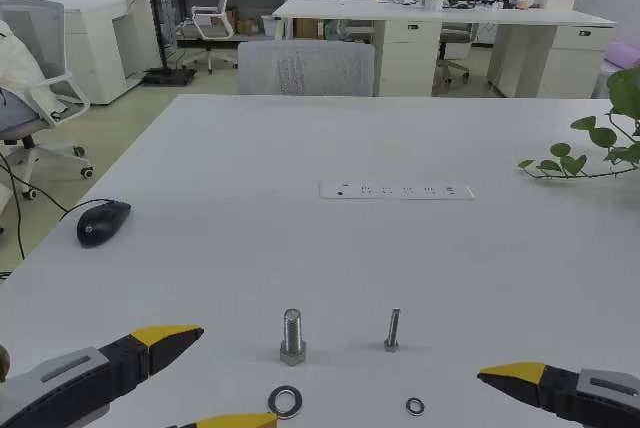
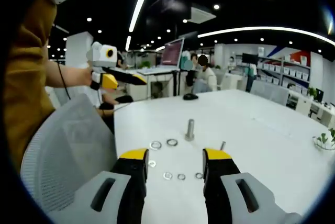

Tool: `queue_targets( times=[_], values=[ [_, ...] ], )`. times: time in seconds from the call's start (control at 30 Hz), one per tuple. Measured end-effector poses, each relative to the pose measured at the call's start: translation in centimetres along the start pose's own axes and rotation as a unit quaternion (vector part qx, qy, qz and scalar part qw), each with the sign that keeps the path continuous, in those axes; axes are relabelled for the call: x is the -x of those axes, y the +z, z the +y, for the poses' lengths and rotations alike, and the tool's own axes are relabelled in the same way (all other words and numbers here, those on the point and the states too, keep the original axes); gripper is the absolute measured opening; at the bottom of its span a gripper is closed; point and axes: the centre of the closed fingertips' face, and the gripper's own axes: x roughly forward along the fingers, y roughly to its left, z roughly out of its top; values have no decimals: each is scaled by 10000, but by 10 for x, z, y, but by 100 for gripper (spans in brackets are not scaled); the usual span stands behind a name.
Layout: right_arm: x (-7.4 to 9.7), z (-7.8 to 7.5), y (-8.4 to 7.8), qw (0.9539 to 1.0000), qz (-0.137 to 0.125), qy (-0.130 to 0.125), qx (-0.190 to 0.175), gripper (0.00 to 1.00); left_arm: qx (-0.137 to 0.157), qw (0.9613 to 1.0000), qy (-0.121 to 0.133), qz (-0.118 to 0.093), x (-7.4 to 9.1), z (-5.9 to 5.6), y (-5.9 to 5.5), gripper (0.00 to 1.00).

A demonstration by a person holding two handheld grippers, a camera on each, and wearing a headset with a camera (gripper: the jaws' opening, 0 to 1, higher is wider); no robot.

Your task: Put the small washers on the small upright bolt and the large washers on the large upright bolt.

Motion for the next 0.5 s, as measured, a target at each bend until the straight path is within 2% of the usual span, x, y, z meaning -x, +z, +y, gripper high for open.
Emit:
queue_targets(
  times=[0.5],
  values=[
    [-2,0,-3,10000,31,-11,-19,43,3,10000,-37,-22,-1,-2,1,60]
  ],
)
